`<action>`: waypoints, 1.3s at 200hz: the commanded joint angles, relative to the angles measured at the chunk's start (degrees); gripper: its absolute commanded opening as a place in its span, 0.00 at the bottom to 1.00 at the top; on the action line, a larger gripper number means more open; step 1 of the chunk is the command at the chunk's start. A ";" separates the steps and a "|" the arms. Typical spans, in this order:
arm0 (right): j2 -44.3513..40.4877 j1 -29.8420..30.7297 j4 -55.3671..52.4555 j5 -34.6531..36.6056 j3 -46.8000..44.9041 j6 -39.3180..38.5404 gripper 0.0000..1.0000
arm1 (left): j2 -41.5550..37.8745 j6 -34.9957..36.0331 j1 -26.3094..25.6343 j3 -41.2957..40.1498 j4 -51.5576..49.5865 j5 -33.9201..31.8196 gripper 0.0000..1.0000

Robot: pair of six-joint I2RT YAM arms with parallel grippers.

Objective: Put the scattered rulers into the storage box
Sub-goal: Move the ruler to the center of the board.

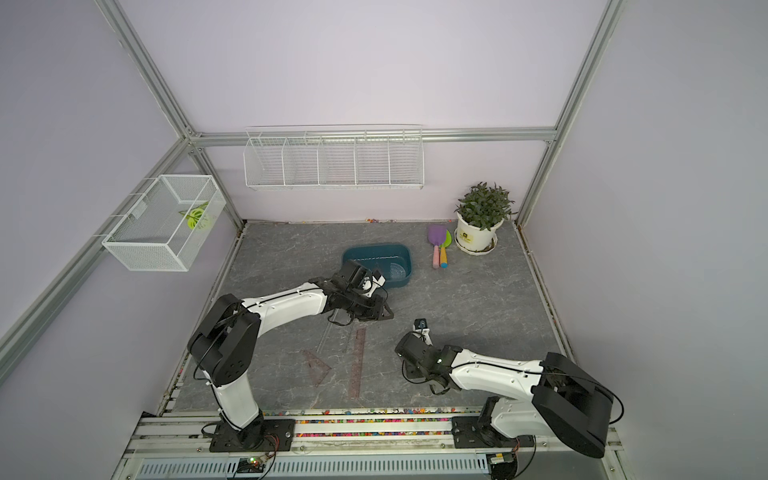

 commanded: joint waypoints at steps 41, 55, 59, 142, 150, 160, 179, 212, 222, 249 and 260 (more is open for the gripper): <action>6.16 -5.30 -2.64 -3.51 2.53 -8.74 0.22 | 0.63 0.11 0.56 -1.03 0.68 0.77 0.47; 6.75 -5.97 -2.56 -4.06 2.87 -9.05 0.22 | 0.87 0.12 0.67 -1.03 0.65 0.86 0.47; 6.85 -6.04 -2.80 -4.01 3.13 -8.99 0.22 | 0.96 0.13 0.63 -1.03 0.69 0.94 0.47; 7.22 -9.03 -6.27 -1.26 3.24 -2.19 0.21 | 4.35 1.88 -0.41 0.84 -1.38 3.58 0.47; 7.15 -9.06 -5.74 -1.28 3.07 -2.07 0.21 | 5.02 2.39 -0.81 1.47 -2.07 3.90 0.46; 7.13 -9.14 -5.17 -1.20 3.19 -2.10 0.21 | 5.74 2.80 -1.25 2.10 -2.62 4.59 0.46; 7.71 -9.73 -4.65 -0.99 4.02 -2.90 0.21 | 6.95 3.09 -1.74 2.95 -3.38 5.40 0.43; 8.79 -10.92 -2.42 -1.54 5.07 -5.10 0.22 | 8.31 3.24 -2.26 3.54 -4.04 6.22 0.42; 9.18 -11.37 -1.48 -2.03 5.30 -5.55 0.22 | 8.63 3.24 -2.35 3.54 -4.05 6.77 0.41; 10.78 -11.82 0.37 -3.63 6.20 -6.54 0.22 | 9.01 3.88 -2.51 3.53 -4.52 7.23 0.40; 11.42 -11.95 0.95 -4.09 6.65 -6.90 0.22 | 9.13 4.45 -2.61 3.79 -5.22 6.90 0.40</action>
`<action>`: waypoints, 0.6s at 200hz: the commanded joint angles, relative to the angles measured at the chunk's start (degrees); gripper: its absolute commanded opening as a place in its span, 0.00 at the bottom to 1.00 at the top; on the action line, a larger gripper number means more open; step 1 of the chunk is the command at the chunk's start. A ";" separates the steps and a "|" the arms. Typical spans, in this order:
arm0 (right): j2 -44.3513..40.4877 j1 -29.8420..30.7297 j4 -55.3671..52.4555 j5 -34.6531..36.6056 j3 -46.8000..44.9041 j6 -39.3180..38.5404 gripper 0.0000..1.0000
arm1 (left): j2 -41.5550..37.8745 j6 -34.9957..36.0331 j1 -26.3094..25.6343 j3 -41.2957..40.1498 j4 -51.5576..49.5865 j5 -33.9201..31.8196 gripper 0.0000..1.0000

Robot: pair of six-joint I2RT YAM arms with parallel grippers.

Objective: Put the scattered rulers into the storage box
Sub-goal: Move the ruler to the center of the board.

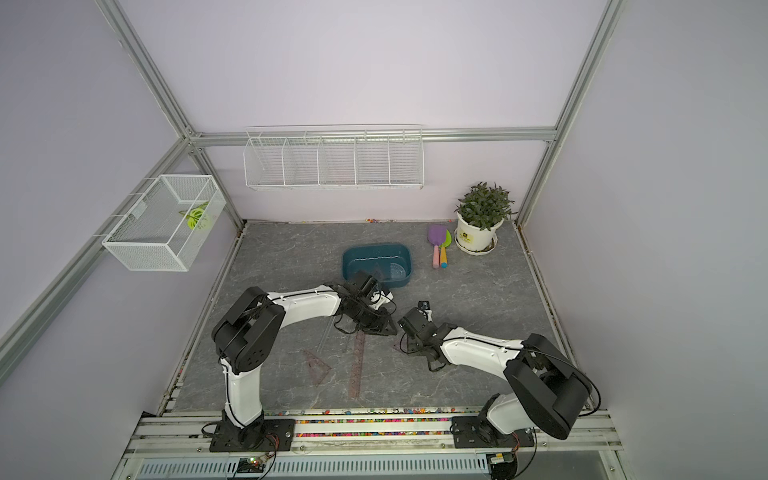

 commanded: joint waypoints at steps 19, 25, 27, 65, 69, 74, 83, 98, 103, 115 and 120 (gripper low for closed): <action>3.84 -0.83 0.71 -3.33 0.51 -2.34 0.22 | 1.09 2.48 -0.86 1.55 -1.96 1.04 0.39; 4.13 -1.10 1.05 -3.70 0.81 -2.70 0.22 | 1.16 2.67 -0.98 1.46 -2.15 0.98 0.39; 4.26 -1.19 1.14 -3.82 0.91 -2.74 0.22 | 1.20 2.68 -1.04 1.46 -2.24 0.99 0.39; 6.34 -2.61 2.38 -6.16 2.73 -3.99 0.22 | 0.74 2.75 -1.27 0.50 -2.44 0.90 0.37; 6.30 -2.78 2.34 -6.44 2.83 -4.08 0.21 | 0.59 2.71 -1.25 0.34 -2.37 0.91 0.37; 6.22 -2.89 2.25 -6.67 2.88 -4.04 0.21 | 0.49 2.65 -1.32 0.19 -2.29 0.87 0.37; 5.54 -3.03 1.99 -7.03 2.90 -4.15 0.21 | 0.22 2.41 -1.27 -0.16 -1.98 1.02 0.37; 3.13 -3.38 1.45 -7.46 2.36 -4.34 0.21 | -0.40 1.91 -1.23 -0.88 -1.43 1.09 0.37; 2.19 -3.57 1.45 -7.78 2.06 -4.42 0.21 | -0.54 1.64 -1.29 -1.12 -1.20 1.24 0.37; 0.13 -4.05 1.42 -8.87 1.31 -4.43 0.21 | -1.01 1.13 -1.30 -1.87 -0.61 1.74 0.37; -0.78 -4.20 1.43 -9.25 1.01 -4.49 0.21 | -1.25 0.83 -1.25 -2.08 -0.45 1.98 0.37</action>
